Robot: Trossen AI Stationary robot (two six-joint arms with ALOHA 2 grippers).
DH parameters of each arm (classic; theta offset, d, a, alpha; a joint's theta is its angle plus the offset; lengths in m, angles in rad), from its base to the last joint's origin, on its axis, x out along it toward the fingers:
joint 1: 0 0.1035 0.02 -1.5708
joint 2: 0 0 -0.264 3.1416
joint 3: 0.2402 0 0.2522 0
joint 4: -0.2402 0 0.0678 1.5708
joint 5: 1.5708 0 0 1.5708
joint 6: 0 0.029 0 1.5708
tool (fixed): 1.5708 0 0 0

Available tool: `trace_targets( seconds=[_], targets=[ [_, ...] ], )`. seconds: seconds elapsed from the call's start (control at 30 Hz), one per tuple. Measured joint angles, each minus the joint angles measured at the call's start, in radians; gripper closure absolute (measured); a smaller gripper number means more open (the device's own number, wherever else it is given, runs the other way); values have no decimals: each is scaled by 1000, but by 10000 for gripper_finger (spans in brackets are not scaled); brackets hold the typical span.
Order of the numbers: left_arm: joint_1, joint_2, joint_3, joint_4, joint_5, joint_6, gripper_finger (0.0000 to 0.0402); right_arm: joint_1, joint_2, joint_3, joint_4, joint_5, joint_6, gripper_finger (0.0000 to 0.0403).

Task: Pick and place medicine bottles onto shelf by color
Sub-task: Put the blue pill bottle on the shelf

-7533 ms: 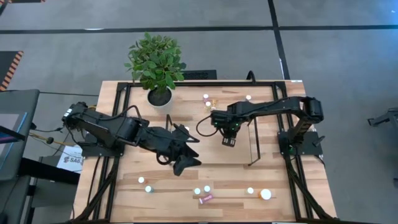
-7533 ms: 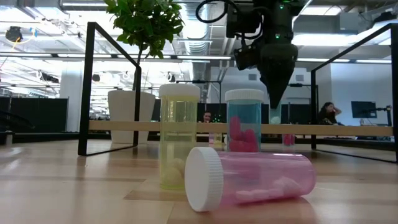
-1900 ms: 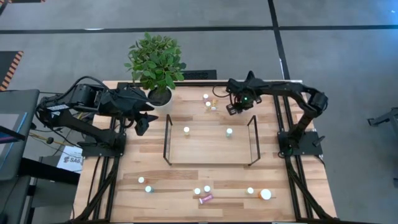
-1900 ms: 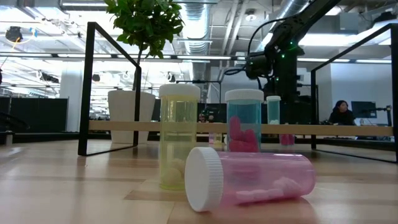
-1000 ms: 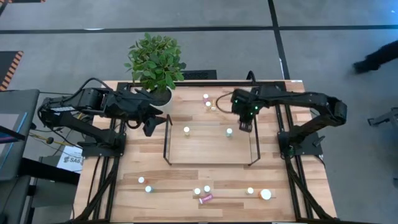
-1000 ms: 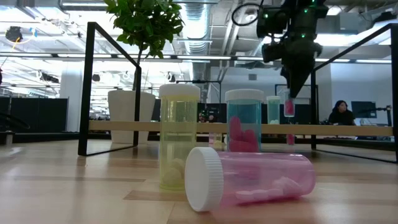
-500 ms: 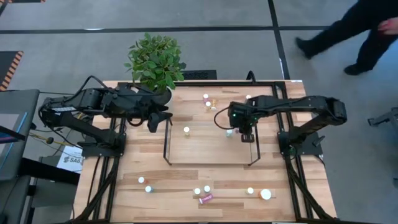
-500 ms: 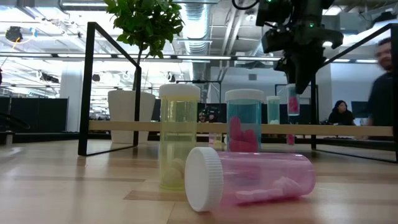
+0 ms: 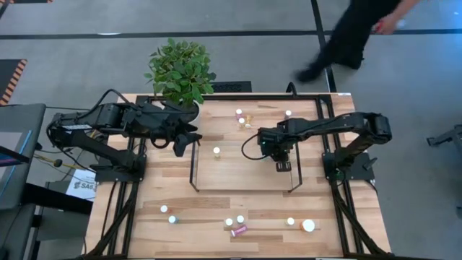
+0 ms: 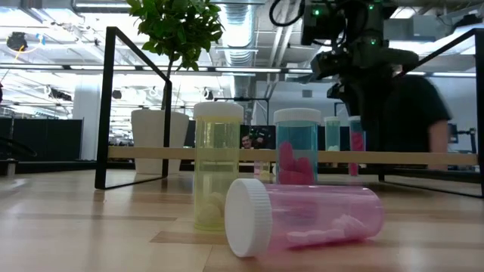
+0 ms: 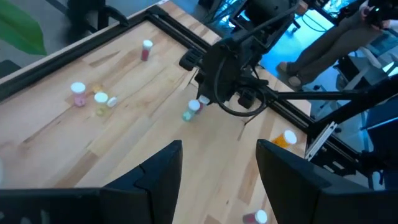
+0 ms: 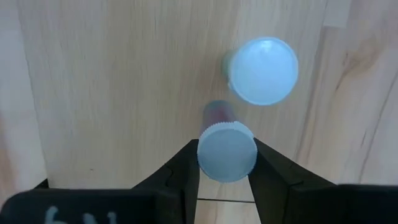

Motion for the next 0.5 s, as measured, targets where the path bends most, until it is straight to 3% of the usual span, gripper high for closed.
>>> trace_targets(
  seconds=[0.3,0.5],
  targets=[
    [0,0,0,-7,8,11,210,0,9,-5,-9,0,23,264],
    [0,0,0,-7,8,12,210,0,9,-5,-28,0,45,240]
  ],
)
